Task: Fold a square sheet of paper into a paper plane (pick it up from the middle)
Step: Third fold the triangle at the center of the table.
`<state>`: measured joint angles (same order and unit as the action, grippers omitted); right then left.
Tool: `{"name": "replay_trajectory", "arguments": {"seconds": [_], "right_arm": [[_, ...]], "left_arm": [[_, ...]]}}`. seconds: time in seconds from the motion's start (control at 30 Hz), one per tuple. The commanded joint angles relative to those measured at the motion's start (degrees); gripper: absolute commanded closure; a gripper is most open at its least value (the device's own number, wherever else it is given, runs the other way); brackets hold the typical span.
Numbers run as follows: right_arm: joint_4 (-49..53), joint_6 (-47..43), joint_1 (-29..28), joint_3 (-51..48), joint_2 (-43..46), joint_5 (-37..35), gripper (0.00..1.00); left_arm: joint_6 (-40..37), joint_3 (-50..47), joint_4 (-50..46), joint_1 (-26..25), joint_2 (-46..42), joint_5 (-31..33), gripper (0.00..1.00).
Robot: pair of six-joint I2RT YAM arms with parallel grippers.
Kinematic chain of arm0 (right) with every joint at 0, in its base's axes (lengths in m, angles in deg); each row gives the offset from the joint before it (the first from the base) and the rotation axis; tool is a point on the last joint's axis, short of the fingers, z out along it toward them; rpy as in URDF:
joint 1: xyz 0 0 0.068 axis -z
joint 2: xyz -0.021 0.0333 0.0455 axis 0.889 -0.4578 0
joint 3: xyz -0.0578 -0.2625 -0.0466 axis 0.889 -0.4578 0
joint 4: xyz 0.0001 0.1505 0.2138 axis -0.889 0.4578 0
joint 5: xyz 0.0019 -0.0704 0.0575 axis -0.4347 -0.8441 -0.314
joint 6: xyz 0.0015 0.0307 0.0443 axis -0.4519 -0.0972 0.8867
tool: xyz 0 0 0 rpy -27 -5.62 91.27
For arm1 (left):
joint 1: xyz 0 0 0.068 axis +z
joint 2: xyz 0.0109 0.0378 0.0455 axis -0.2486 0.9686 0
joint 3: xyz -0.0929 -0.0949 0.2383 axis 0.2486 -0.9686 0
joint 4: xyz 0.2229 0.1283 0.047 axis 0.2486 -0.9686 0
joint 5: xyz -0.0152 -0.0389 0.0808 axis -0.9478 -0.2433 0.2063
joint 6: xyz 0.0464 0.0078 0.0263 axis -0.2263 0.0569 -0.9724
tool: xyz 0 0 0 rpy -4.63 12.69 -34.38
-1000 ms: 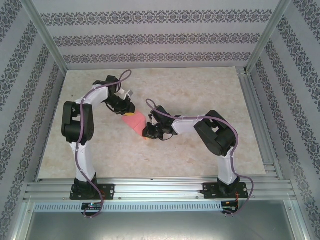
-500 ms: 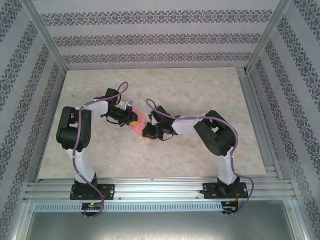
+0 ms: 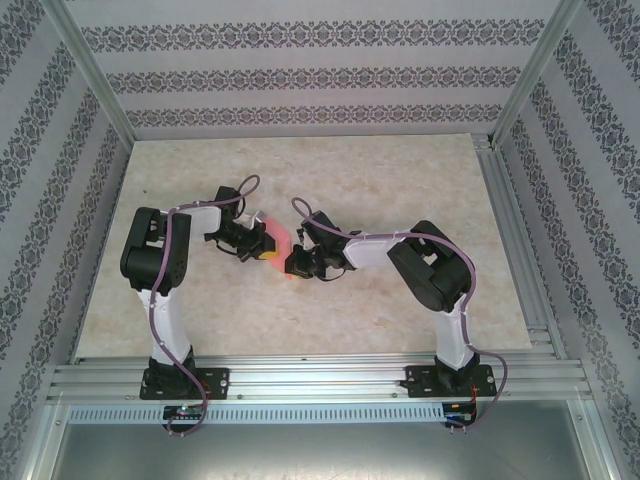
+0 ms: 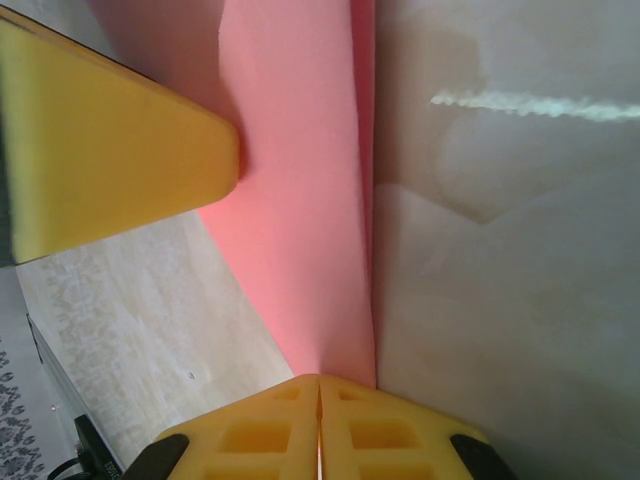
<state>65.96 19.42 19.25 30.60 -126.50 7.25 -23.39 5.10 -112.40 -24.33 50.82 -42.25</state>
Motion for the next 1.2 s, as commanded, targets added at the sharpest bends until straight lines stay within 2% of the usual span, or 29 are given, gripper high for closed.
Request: {"name": "replay_trajectory", "arguments": {"seconds": [0.0,0.23,0.63,0.97,1.17], "right_arm": [[1.4,0.5,-0.5,0.6,-0.3,-0.9,0.91],[6.2,-2.6,3.4,6.8,3.4,-3.2,0.90],[8.1,-3.5,5.4,18.2,-5.9,-1.5,0.91],[8.1,-3.0,6.2,18.4,-11.5,-2.2,0.93],[11.2,-4.4,6.8,20.3,-7.0,-3.5,0.93]], "left_arm": [[-2.9,0.2,-1.9,-0.5,1.8,3.0,0.96],[-5.2,0.9,-4.1,-0.5,2.2,4.5,0.96],[-5.8,1.6,-4.5,-0.5,2.6,3.5,0.96],[-5.9,1.6,-4.6,-0.5,2.7,3.3,0.96],[-6.0,1.2,-4.8,-0.5,2.4,3.3,0.96]]}}
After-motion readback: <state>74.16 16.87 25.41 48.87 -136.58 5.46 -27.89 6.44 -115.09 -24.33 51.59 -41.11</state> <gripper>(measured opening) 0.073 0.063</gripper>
